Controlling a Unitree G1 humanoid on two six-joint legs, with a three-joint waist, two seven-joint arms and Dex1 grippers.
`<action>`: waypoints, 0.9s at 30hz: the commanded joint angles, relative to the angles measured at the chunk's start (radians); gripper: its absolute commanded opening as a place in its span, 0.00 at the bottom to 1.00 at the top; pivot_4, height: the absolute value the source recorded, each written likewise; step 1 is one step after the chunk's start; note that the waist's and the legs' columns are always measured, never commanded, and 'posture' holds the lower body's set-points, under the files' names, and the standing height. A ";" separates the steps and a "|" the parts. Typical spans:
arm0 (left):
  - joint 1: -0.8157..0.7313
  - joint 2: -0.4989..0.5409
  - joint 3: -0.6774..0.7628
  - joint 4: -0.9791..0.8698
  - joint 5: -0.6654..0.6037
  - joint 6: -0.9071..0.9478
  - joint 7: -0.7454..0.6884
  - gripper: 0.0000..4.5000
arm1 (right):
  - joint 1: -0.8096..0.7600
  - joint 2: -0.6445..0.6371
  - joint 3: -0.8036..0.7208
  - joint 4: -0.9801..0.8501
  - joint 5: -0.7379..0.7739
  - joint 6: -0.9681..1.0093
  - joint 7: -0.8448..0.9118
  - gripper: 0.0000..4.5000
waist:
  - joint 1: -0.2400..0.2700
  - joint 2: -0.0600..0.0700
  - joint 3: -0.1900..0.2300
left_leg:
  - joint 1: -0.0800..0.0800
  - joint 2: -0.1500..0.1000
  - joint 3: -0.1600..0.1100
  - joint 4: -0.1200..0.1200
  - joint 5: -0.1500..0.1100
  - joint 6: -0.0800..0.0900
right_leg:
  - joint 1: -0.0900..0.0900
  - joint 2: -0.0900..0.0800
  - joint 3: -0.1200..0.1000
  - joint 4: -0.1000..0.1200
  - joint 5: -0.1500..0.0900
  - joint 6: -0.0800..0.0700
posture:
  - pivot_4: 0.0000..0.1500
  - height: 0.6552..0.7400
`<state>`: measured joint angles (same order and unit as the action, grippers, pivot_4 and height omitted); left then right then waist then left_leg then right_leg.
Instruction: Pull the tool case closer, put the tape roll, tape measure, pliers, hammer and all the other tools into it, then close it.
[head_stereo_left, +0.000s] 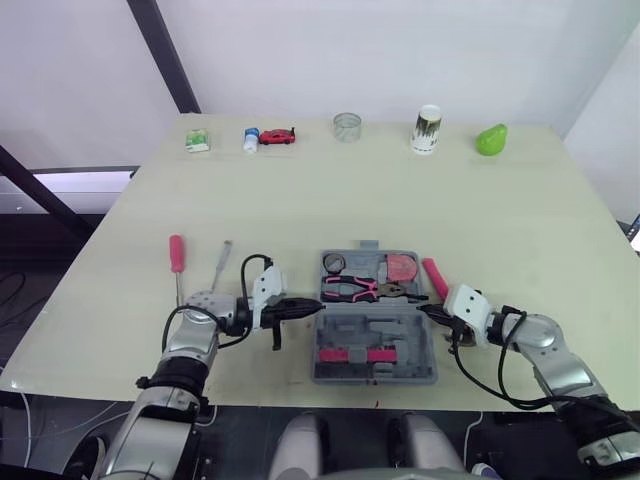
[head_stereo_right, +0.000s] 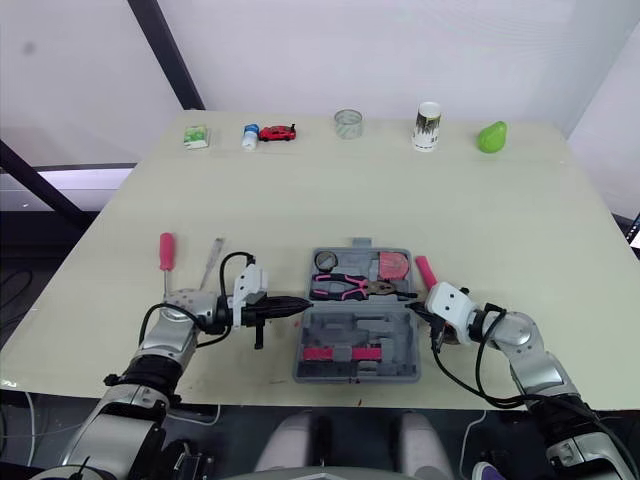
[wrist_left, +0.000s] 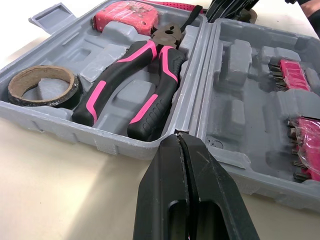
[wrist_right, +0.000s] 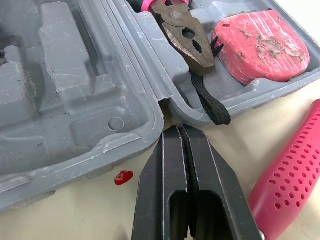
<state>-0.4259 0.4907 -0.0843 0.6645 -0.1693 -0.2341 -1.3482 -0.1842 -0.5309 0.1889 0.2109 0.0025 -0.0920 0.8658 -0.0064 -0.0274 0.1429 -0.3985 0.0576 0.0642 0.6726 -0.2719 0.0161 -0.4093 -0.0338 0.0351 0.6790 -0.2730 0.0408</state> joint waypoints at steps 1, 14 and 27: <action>-0.014 -0.023 -0.019 0.006 0.003 -0.022 -0.010 0.01 | -0.001 0.003 -0.004 -0.050 0.017 -0.015 0.007 0.00 | 0.000 0.000 0.000 | 0.000 0.000 0.000 0.000 0.000 0.000 | 0.000 0.000 0.000 0.000 0.000 0.000 | 1.00 1.00; -0.025 -0.032 -0.018 0.014 0.012 -0.029 -0.006 0.01 | 0.002 0.004 -0.003 -0.053 0.020 -0.013 0.009 0.00 | 0.000 0.000 0.000 | 0.000 0.000 0.000 0.000 0.000 0.000 | 0.000 0.000 0.000 0.000 0.000 0.000 | 1.00 1.00; -0.043 -0.044 -0.012 0.030 0.023 -0.030 0.011 0.01 | 0.009 0.001 -0.007 -0.060 0.021 -0.007 0.013 0.00 | 0.003 0.000 0.000 | 0.000 0.000 0.000 0.000 0.000 0.000 | 0.000 0.000 0.000 0.000 0.000 0.000 | 1.00 1.00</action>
<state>-0.4529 0.4691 -0.0797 0.6950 -0.1481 -0.2517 -1.3424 -0.1745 -0.5348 0.1800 0.2048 0.0029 -0.0885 0.8670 -0.0031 -0.0273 0.1429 -0.3985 0.0575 0.0641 0.6729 -0.2719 0.0162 -0.4091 -0.0338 0.0351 0.6790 -0.2729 0.0409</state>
